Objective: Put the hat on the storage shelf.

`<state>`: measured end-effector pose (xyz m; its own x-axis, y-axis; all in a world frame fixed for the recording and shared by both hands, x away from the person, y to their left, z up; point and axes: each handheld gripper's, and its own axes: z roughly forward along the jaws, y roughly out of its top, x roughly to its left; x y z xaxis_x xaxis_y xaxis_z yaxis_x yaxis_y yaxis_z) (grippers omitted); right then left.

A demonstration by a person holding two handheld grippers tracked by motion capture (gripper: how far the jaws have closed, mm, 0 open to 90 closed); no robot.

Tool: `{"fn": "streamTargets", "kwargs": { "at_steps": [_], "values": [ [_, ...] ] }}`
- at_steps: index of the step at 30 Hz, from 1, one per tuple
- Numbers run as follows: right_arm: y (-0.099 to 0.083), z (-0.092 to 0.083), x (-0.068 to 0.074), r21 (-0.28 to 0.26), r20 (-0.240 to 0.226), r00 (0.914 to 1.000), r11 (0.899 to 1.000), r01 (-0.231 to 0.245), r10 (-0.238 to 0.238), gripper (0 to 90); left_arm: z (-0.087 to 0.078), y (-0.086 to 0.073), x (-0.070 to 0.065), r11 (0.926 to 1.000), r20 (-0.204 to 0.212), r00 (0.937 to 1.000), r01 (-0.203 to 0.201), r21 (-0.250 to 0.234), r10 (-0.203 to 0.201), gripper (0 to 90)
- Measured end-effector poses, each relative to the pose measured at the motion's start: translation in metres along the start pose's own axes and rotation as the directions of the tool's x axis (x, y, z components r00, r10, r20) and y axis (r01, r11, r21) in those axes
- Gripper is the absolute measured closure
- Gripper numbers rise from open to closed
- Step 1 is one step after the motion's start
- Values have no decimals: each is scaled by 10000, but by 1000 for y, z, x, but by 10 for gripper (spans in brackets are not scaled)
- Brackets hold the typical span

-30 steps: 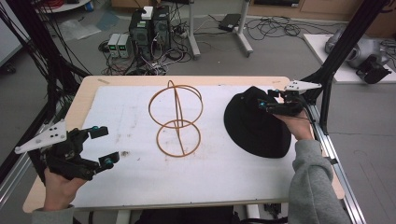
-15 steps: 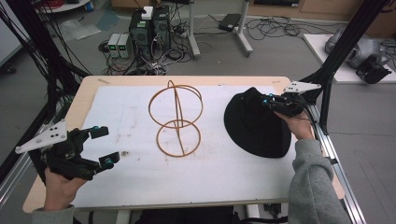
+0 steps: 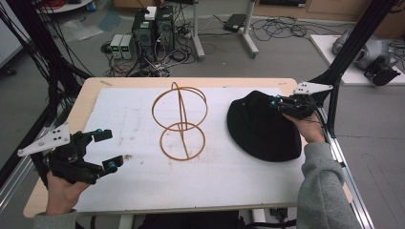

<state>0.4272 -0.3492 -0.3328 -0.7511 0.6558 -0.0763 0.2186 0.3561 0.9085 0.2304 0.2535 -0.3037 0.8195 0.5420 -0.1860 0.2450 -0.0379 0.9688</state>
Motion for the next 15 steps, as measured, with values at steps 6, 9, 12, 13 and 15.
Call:
{"fn": "streamTargets", "kwargs": {
  "at_steps": [6,9,12,13,15],
  "values": [
    [13,-7,7,-18,-275,9995,9999,157,-157,872,-1,0,0,10000,-21,10000,29,-33,-29,17],
    [21,-10,12,-37,-353,9986,9992,388,-389,873,-2,0,0,10000,-29,10000,16,-35,-16,17],
    [29,-14,16,-141,-411,9979,9986,503,-508,873,-2,1,0,10000,-17,10000,18,-50,-18,17],
    [29,-14,16,-141,-411,9979,9986,503,-508,873,-2,1,0,10000,-17,10000,18,-50,-18,17],
    [37,-18,19,-224,-431,9973,9981,578,-587,873,-3,1,0,10000,-18,10000,-1,-48,1,17]
  ]
}}
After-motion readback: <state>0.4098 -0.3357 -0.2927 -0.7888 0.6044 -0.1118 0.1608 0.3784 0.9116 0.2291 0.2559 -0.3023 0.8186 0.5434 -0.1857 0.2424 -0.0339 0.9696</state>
